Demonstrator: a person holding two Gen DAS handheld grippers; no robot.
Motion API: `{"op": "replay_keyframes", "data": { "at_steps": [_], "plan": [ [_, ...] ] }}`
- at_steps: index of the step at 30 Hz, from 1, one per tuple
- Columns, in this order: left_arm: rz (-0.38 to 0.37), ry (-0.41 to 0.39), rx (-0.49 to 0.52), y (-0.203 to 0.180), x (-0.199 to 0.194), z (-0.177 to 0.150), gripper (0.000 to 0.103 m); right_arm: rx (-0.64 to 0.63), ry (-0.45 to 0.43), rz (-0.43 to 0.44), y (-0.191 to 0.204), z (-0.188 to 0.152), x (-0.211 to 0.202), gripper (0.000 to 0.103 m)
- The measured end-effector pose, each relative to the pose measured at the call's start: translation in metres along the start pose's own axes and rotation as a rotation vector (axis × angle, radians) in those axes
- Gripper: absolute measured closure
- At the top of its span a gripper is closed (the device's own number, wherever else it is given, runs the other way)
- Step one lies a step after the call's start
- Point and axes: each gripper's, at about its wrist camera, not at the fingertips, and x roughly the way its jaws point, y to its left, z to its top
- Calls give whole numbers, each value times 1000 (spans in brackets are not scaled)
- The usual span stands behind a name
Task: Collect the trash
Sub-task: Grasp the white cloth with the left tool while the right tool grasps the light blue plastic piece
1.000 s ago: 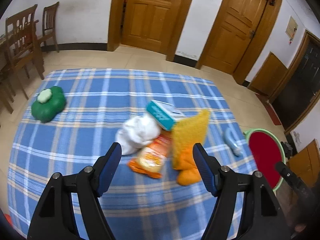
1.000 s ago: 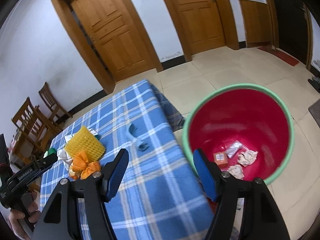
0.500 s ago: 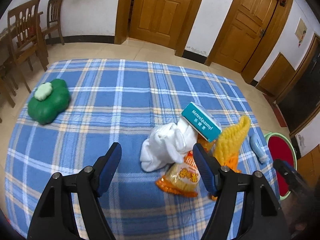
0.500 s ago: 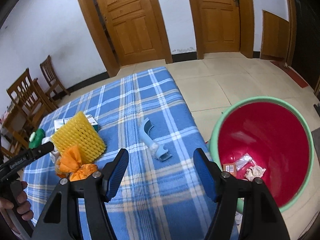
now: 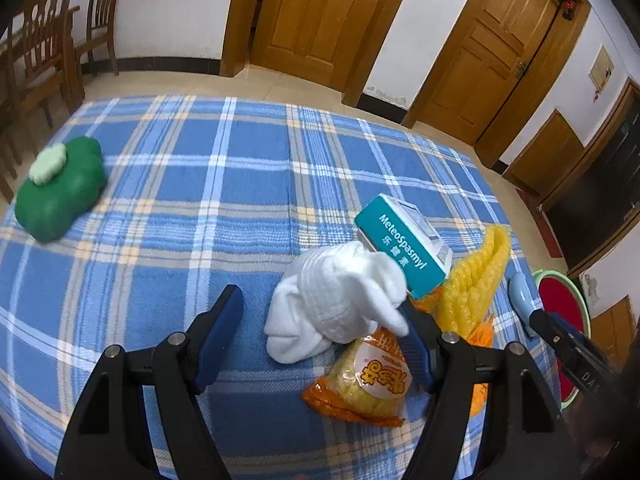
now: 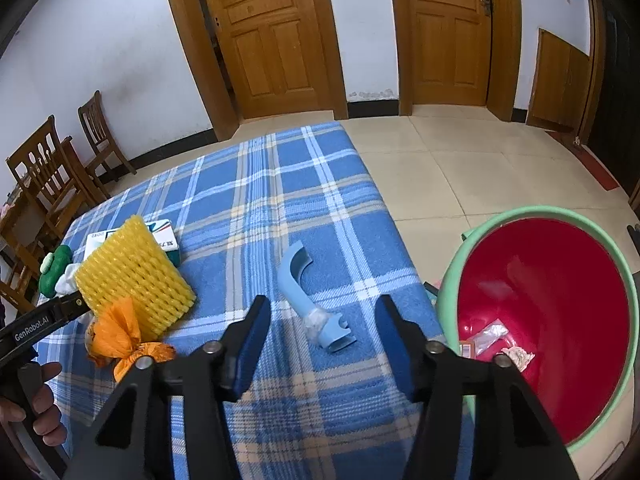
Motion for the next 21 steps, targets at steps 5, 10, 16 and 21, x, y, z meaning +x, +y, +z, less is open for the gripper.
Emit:
{"op": "replay_keyframes", "data": {
  "at_steps": [5,10,16,21],
  "plan": [
    [-5,-21,11,0,-1,-3,30,-19,-2,-1,4,-4,5,62],
    [-49,-28,1,1,-1,-3,46,-23,-8,10,5,-5,5,72],
    [-64,-36,-1,0,-5,-4,56,-10,-5,45,4,-6,3,74],
    [-60,-54,-27,5,-19,-6,58,1,-11,67,4,-9,-3,75]
  ]
}}
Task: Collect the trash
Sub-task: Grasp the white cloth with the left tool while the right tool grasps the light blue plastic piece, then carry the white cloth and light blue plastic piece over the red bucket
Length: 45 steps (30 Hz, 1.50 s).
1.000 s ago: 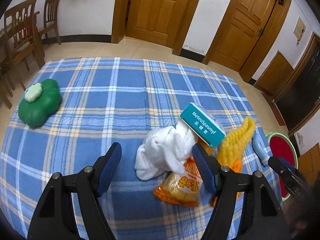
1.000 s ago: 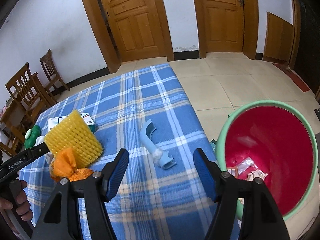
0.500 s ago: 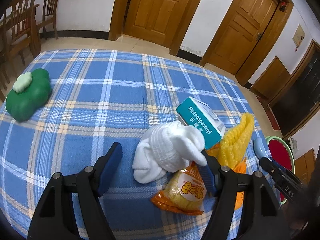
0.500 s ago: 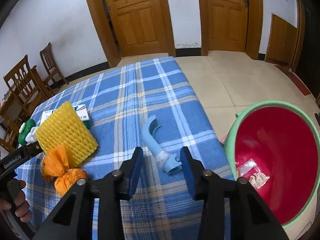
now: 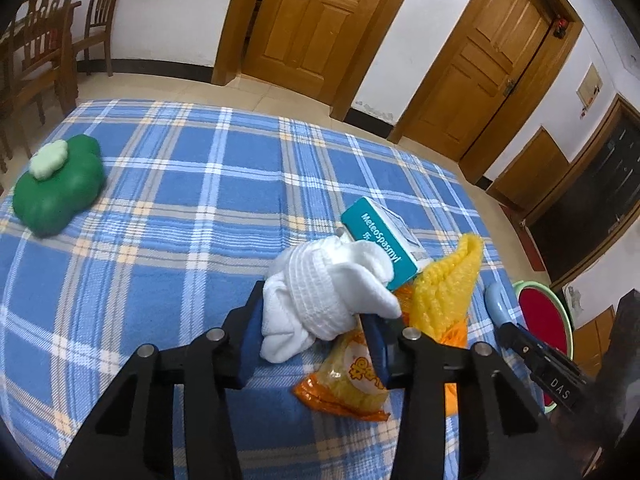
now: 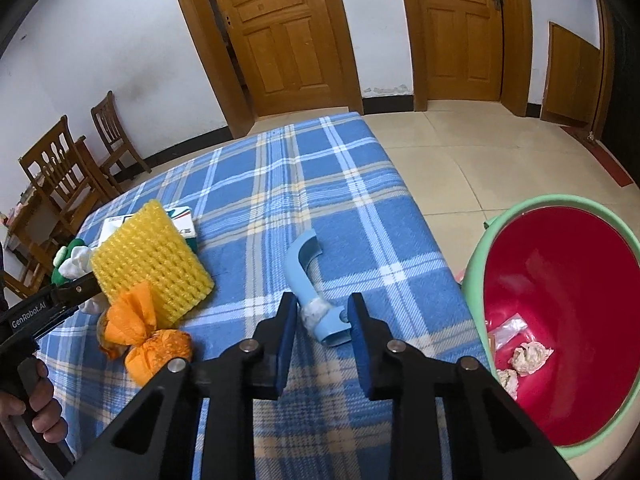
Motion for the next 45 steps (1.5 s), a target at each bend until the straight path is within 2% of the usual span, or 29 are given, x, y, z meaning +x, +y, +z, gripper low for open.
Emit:
{"op": "replay_keyframes", "data": {
  "at_steps": [9,16,28,45],
  "plan": [
    [2,-33,-49,9,-27,-3,58,9,-45,27,4,-4,-25,75],
    [-9,-48,-43,1,-46,-7,58,29,-67,43,1,-11,-45,75],
    [-50,-61,24,-35,-71,-17,58,81,-128,46,-18,-20,-84,75],
    [-122,-30,128,-97,-80,-30,58,205,-197,-2,-77,-35,-124,75]
  ]
}}
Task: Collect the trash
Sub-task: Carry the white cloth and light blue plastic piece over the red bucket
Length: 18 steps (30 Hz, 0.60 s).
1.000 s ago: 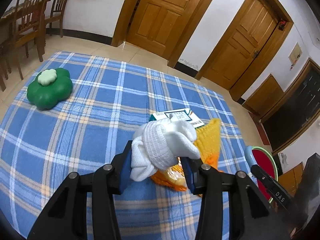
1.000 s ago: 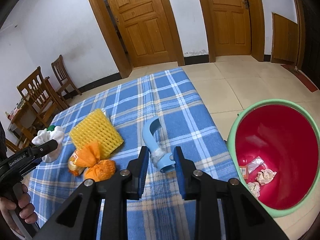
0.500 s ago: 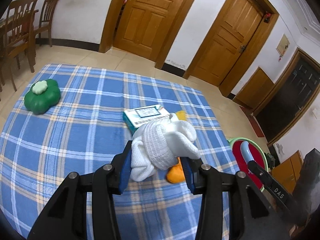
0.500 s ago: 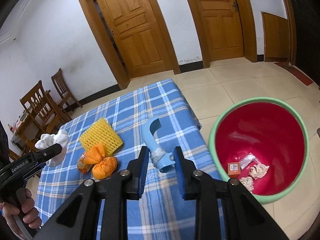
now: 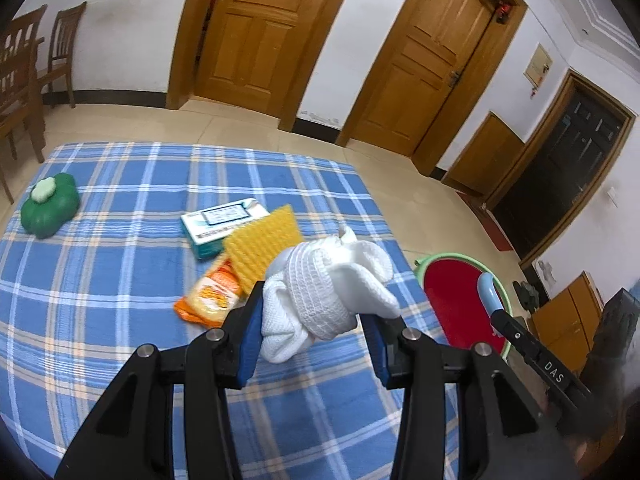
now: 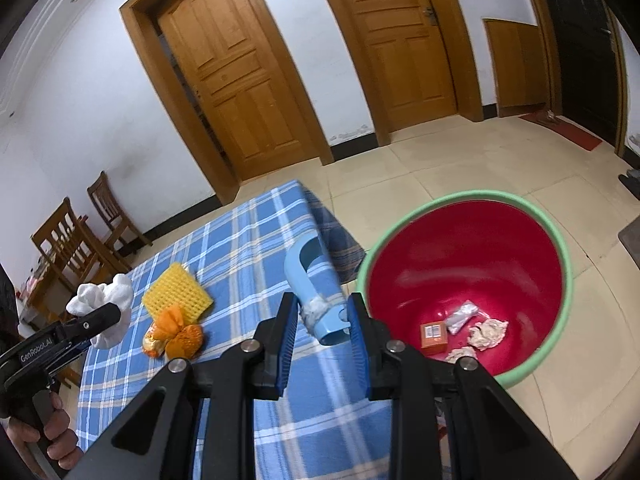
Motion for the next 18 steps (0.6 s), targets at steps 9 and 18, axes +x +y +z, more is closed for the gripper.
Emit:
{"op": "replay_keyframes", "data": {
  "at_steps": [9,18],
  "plan": [
    [-38,40,58,-35,13,-4,58,70,-11,-38,-32,2,-4,75],
    [-65,86,115,-66,33,-8,58,137,-12,-75,-67,2,-4,75]
  ]
}}
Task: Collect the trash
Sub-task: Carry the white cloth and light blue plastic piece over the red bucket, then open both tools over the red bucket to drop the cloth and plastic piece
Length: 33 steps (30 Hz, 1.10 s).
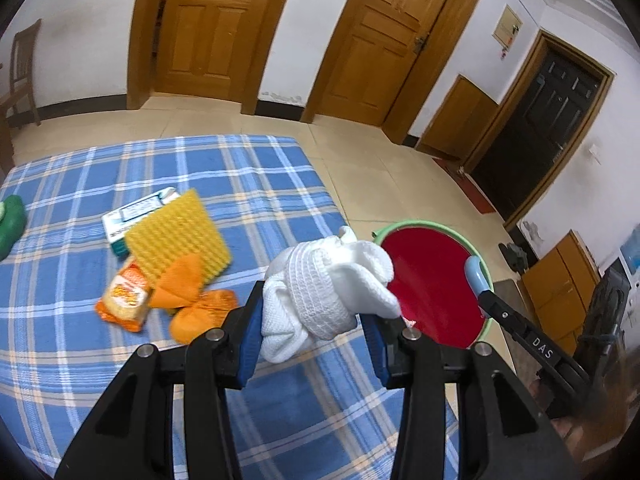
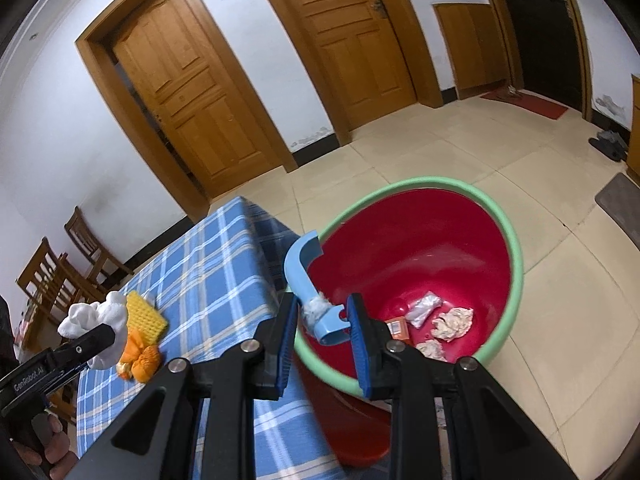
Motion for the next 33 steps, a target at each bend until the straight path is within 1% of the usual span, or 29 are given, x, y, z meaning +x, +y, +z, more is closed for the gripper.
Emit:
{"op": "replay_keyframes", "data": {
  "at_steps": [9,13,25,33],
  "plan": [
    [-30,41,65,-31,24,2,58,52,13,-45,-29,1,8,75],
    [-42,63,88,-43,36,3,58,75,21,-60,-41,0,11,73],
    [-66,118,154,-74,65,3,58,128,31,-66,-66,1,14,72],
    [-78,155,212,-96,88,2,58,157,-5,-70,-79,6,2,65]
  ]
}}
